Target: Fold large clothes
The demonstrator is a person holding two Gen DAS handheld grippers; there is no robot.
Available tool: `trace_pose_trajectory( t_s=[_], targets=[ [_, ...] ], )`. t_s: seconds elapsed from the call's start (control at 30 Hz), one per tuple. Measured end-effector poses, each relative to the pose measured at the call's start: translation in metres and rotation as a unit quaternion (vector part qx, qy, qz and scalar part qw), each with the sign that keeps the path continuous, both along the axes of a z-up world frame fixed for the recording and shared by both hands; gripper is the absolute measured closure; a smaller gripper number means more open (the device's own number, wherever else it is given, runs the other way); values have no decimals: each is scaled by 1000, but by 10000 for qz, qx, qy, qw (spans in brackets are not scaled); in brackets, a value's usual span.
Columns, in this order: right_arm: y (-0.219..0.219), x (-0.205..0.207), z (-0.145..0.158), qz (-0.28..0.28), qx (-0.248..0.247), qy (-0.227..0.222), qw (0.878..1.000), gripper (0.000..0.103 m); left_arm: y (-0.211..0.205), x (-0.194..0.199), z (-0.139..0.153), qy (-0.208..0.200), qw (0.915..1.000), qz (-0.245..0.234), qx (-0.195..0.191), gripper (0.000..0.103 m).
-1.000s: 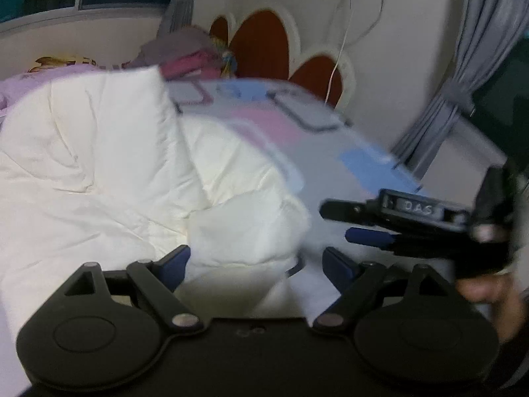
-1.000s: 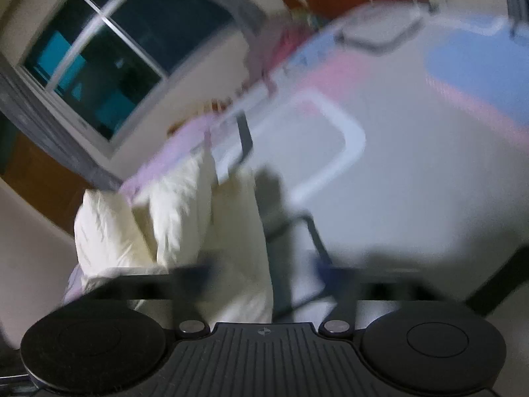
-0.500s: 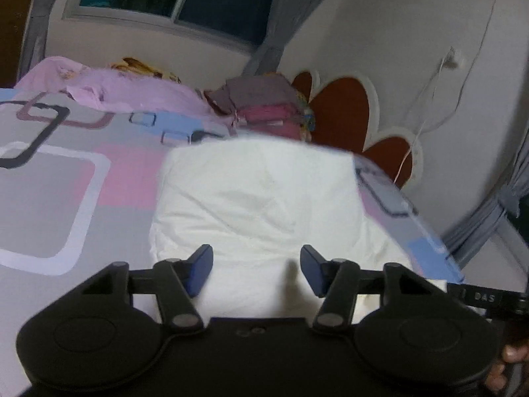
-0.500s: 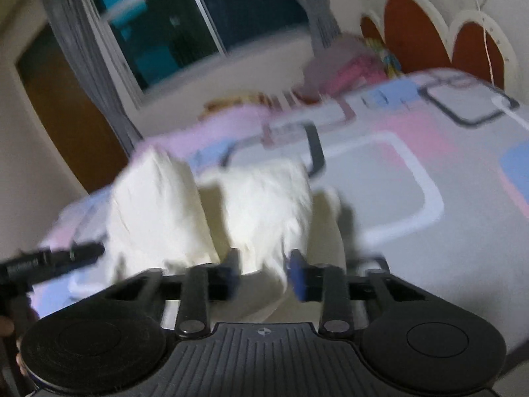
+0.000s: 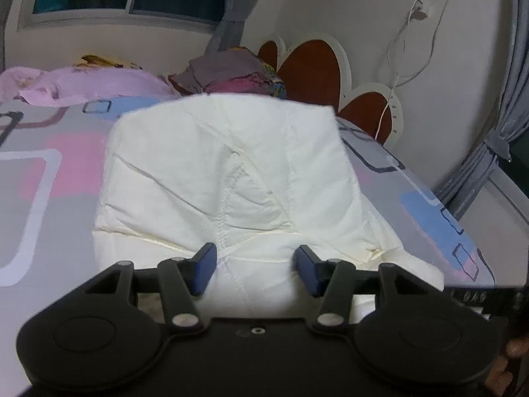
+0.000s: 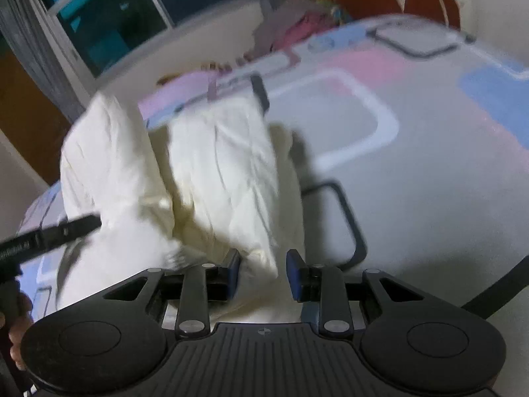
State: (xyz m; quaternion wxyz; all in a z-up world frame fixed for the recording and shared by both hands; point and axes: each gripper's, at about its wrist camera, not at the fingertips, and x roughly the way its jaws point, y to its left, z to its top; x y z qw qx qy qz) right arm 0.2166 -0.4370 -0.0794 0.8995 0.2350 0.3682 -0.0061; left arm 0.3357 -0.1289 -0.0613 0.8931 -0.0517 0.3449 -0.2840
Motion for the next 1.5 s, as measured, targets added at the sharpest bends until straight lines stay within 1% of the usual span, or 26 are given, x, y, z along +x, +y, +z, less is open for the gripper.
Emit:
trace_pose_trajectory(
  t_s=[0.03, 0.07, 0.1, 0.13, 0.2, 0.3, 0.4, 0.5, 0.53, 0.57, 0.63, 0.67, 0.7, 0.73, 0.77, 0.8, 0.87, 0.97, 1.03, 1.07, 1.13, 1.23, 1.33, 1.4, 1.43, 1.5],
  targets=[
    [-1, 3, 9, -75, -98, -109, 9999, 49, 3, -1, 3, -42, 10000, 66, 4, 49],
    [-2, 2, 17, -147, -197, -287, 9993, 43, 6, -3, 6, -91, 9999, 147, 12, 44],
    [-3, 3, 27, -196, -260, -460, 9984, 43, 10, -4, 9, -164, 9996, 221, -1, 37],
    [-4, 8, 35, -199, -254, -586, 9978, 43, 14, -5, 13, -252, 9993, 288, -28, 35],
    [2, 21, 52, -28, -214, -821, 9964, 43, 20, -1, 18, -343, 9986, 392, -22, 35],
    [20, 46, 70, 269, -280, -1041, 9938, 43, 27, 7, 21, -335, 9979, 552, -27, 36],
    [43, 70, 78, 568, -288, -1151, 9913, 43, 33, 16, 23, -331, 9970, 705, -25, 37],
    [68, 98, 78, 929, -361, -1049, 9895, 42, 41, 25, 24, -314, 9961, 826, -36, 36],
    [75, 106, 75, 1020, -442, -986, 9889, 32, 43, 31, 23, -285, 9959, 853, -51, 36],
    [82, 112, 72, 1076, -518, -964, 9882, 25, 45, 37, 22, -244, 9958, 873, -79, 38],
    [91, 127, 62, 1193, -537, -874, 9876, 25, 49, 49, 18, -121, 9961, 863, -165, 41],
    [93, 133, 59, 1258, -468, -811, 9876, 25, 49, 54, 17, -83, 9964, 827, -181, 43],
    [94, 139, 54, 1313, -417, -735, 9877, 26, 47, 60, 15, -74, 9968, 785, -158, 43],
    [94, 145, 49, 1368, -405, -639, 9877, 51, 45, 65, 14, -84, 9972, 739, -122, 43],
    [93, 151, 43, 1370, -390, -499, 9885, 66, 41, 70, 12, -66, 9976, 689, -90, 45],
    [91, 155, 37, 1254, -413, -413, 9904, 67, 36, 75, 9, -18, 9981, 610, -69, 47],
    [85, 156, 26, 1010, -535, -264, 9931, 67, 24, 83, 5, 51, 9988, 486, 100, 46],
    [75, 161, 6, 740, -590, 72, 9955, 66, -4, 92, -4, 217, 9979, 237, 558, 46],
    [69, 165, -15, 641, -507, 202, 9965, 66, -23, 94, -18, 263, 9953, 111, 923, 46],
    [65, 165, -23, 596, -468, 221, 9969, 65, -30, 96, -26, 282, 9942, 89, 1037, 46],
    [54, 168, -37, 500, -305, 287, 9979, 65, -38, 99, -36, 389, 9931, 124, 1103, 46],
    [43, 167, -44, 479, -81, 321, 9983, 64, -44, 97, -38, 384, 9907, 72, 1301, 46],
    [41, 164, -42, 557, -57, 340, 9978, 64, -41, 94, -35, 367, 9897, -20, 1380, 46],
    [39, 157, -29, 577, -22, 370, 9976, 63, -34, 90, -23, 381, 9906, 42, 1315, 48],
    [36, 149, -18, 574, 8, 291, 9979, 63, -29, 82, -13, 338, 9916, 85, 1247, 48],
    [30, 124, 3, 564, -107, 49, 9983, 52, -17, 57, 7, 151, 9939, 51, 1088, 48]
  ],
)
